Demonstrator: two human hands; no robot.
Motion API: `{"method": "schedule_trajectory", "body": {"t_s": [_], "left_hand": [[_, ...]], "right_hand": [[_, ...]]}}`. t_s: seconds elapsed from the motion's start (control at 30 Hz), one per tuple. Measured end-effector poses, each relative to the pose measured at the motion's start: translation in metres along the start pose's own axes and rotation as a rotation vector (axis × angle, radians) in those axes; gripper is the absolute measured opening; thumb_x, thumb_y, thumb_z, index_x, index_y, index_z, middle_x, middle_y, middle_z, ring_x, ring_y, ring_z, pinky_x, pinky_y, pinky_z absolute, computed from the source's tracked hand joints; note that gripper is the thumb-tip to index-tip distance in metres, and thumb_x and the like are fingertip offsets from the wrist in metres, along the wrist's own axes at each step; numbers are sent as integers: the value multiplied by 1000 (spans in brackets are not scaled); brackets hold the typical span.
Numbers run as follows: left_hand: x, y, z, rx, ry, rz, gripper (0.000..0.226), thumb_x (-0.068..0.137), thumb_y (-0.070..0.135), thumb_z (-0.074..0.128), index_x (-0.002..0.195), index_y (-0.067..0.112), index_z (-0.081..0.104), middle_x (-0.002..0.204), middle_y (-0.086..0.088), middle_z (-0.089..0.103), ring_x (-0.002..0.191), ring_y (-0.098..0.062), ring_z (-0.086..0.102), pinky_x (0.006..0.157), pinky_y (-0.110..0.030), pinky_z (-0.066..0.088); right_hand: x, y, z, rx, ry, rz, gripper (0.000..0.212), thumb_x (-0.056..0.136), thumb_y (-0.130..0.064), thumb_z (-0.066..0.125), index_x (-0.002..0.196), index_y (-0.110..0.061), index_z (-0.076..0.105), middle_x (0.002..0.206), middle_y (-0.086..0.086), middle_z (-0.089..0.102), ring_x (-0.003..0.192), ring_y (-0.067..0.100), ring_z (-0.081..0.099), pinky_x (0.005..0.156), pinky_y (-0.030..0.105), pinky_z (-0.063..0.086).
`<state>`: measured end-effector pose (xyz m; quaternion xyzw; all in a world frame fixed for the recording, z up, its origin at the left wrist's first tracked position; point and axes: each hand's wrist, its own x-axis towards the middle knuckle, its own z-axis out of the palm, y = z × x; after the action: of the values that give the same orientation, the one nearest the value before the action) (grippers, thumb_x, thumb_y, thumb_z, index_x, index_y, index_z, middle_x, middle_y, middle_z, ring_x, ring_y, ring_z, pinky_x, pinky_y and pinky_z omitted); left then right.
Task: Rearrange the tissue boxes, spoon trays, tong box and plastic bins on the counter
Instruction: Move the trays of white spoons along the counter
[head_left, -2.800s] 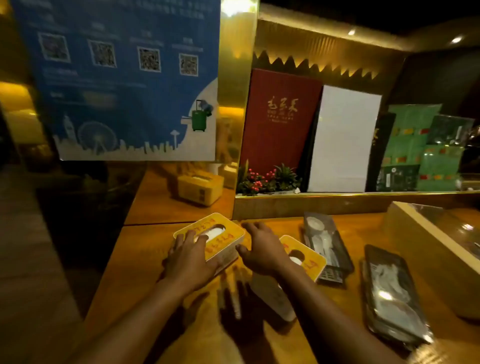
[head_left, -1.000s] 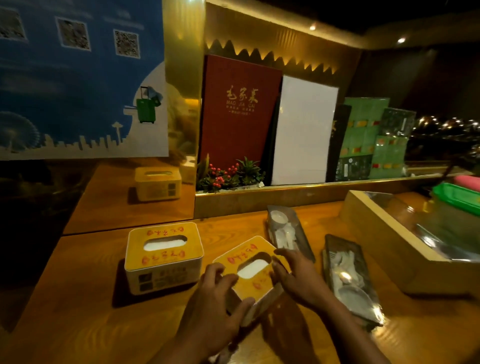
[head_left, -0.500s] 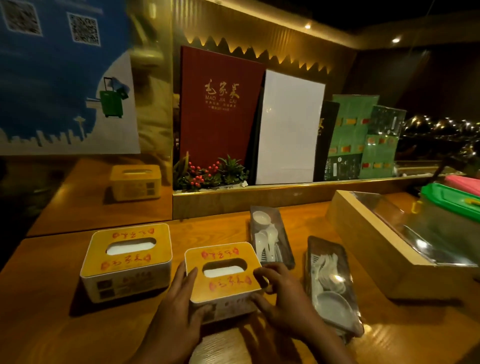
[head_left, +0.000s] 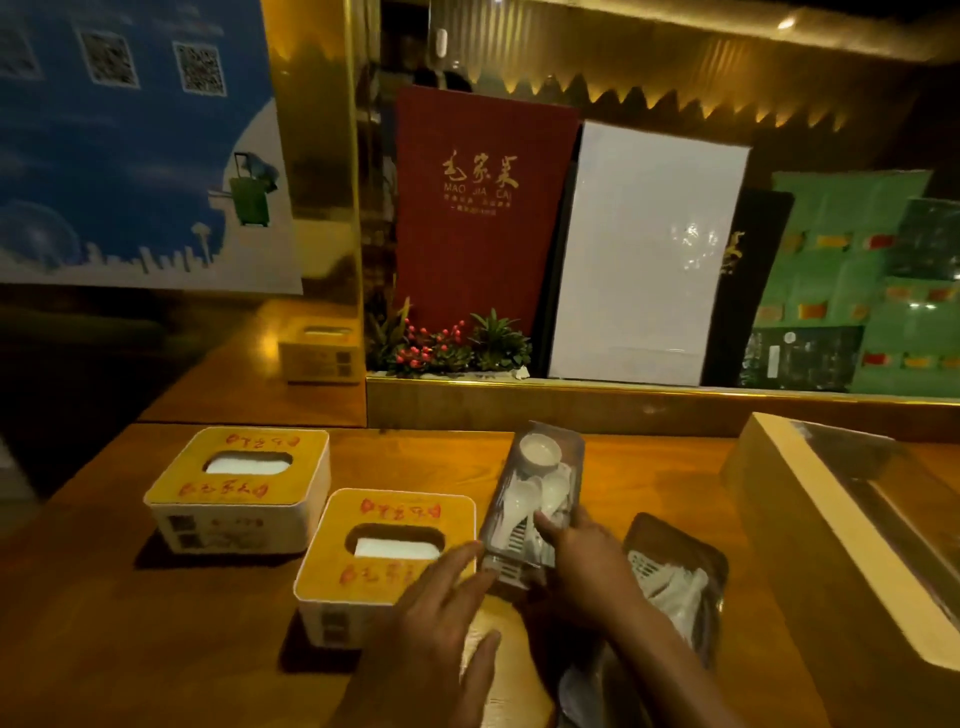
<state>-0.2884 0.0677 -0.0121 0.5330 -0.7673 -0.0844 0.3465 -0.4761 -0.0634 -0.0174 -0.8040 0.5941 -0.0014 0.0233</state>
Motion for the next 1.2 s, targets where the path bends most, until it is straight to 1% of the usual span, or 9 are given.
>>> {"method": "schedule_trajectory", "body": {"t_s": [0.13,0.27,0.37,0.5,0.63,0.8,0.9,1.0,1.2], "left_hand": [[0,12,34,-19,-187,-40,49,81,59,56,127,43,56,144,23,47,119,2,57,90,-20,54],[10,24,63,33,-254,-67,36,90,68,29,124,68,41,143,50,18,127,26,31,108,-7,29],[12,36,74,-125,-239,-58,31,104,40,36,118,66,29,128,45,-12,129,23,-8,100,4,-6],[21,37,89,-130,-418,-75,45,109,24,28,150,33,15,139,27,-4,138,8,-5,108,-8,-5],[9,32,89,-221,-479,-194,52,107,39,22,155,27,4,147,24,-11,136,11,-9,89,7,-18],[2,33,90,-278,-439,-281,95,68,90,44,145,46,10,147,37,10,140,15,13,95,9,2],[-7,45,85,-373,-319,-243,80,72,66,74,137,57,29,126,57,32,117,37,24,91,8,23],[-13,51,88,-472,-209,-342,76,65,54,83,132,53,47,119,40,61,113,18,53,90,-12,48],[-19,59,99,-529,-110,-427,66,61,43,83,123,48,60,106,28,71,97,8,67,83,-27,57]], "right_hand": [[7,16,9,54,-46,-65,84,81,-49,69,152,-35,27,157,21,24,127,39,49,104,42,44],[18,35,17,240,-65,-159,78,79,-45,71,148,-37,35,159,13,25,125,36,53,100,44,49],[18,40,16,273,-40,-201,76,81,-34,72,149,-33,39,163,7,16,135,32,45,103,40,47],[16,38,18,347,-4,-214,74,81,-34,72,148,-35,40,165,6,11,143,29,35,110,35,41],[11,35,19,325,1,-194,76,83,-43,71,149,-36,36,165,8,11,142,32,36,114,39,36],[-24,49,4,383,71,-94,78,83,-57,65,150,-35,33,161,7,27,145,30,28,114,47,34],[-65,60,-2,402,185,-18,61,84,-53,64,140,-32,49,144,1,44,134,23,40,105,39,42],[-115,59,-3,394,213,9,57,82,-62,60,131,-33,56,134,-3,44,124,19,45,99,33,44],[-183,61,6,361,95,60,86,63,-92,53,134,-44,49,152,-7,28,131,20,41,101,37,44]]}}
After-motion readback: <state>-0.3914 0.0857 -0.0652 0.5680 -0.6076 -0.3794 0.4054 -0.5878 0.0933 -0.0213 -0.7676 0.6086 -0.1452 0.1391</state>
